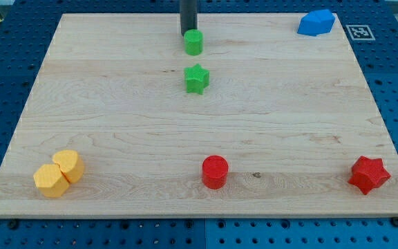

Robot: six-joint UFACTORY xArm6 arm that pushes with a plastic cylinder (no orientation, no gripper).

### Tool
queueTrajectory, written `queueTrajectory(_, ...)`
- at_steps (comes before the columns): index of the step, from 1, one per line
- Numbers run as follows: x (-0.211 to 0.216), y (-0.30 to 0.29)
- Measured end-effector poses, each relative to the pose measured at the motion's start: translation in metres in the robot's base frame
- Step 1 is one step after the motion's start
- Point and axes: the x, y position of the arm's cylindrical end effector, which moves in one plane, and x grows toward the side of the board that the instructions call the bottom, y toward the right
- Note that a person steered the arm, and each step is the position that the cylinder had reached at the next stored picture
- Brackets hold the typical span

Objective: Push the green circle top left of the green star

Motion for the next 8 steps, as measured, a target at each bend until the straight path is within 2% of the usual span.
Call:
queueTrajectory(2, 0.059, 0.000)
queueTrajectory(3, 0.067, 0.000)
queueTrajectory(4, 0.042, 0.005)
queueTrajectory(5, 0.031, 0.039)
queueTrajectory(6, 0.057, 0.074)
queueTrajectory(8, 0.073, 0.032)
